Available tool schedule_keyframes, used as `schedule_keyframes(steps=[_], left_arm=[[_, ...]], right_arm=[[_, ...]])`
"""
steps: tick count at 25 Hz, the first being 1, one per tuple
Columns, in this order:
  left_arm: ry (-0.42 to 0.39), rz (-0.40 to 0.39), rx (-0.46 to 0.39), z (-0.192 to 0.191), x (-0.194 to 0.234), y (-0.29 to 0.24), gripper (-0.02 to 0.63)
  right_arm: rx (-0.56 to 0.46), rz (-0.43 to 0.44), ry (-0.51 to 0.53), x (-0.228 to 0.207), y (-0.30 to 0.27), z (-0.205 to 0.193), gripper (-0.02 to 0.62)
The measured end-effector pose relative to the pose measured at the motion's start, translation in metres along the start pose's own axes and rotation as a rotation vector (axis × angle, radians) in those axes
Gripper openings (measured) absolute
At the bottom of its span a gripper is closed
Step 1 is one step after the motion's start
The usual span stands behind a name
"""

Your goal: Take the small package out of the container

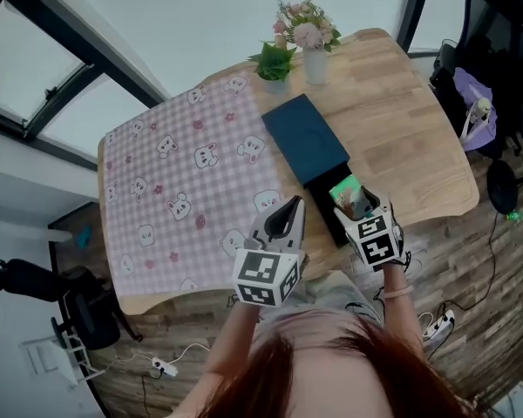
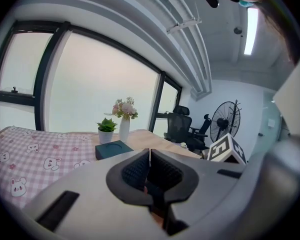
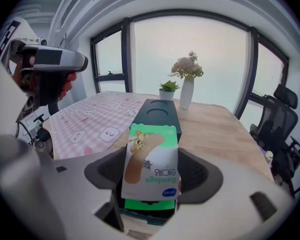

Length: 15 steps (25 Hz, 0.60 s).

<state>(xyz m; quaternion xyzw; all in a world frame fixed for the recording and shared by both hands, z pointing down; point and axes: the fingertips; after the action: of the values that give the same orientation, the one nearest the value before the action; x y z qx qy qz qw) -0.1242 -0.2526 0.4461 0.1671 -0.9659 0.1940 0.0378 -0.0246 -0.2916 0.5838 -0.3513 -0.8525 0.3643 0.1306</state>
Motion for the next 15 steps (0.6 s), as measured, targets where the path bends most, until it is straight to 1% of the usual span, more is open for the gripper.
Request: schedule_keyframes(steps=[7,12,15], left_arm=[[-0.052,0.037,-0.028,0.012,-0.017,0.012,0.014],[-0.086,0.063,-0.044,0.018,-0.030,0.022,0.014],[-0.128,0.076,-0.047,0.023,-0.037,0.028,0.014]], right_arm=[[-0.121,0.007,-0.014,-0.006,0.030,0.014,0.324],[-0.205,0.023,-0.058,-0.008,0.054,0.021,0.324],[-0.271,0.011,-0.074,-0.011,0.069,0.030,0.324]])
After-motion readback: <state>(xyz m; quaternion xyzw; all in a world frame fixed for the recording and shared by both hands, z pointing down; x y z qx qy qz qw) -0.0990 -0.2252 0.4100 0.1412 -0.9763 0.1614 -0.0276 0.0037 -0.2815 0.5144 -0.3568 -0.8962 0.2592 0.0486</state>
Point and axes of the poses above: the fingertips, and each gripper's own axes: y backward along the fingers, x to its left, z out of its top, and after that the axes turned 4 degrees about -y, right-handed
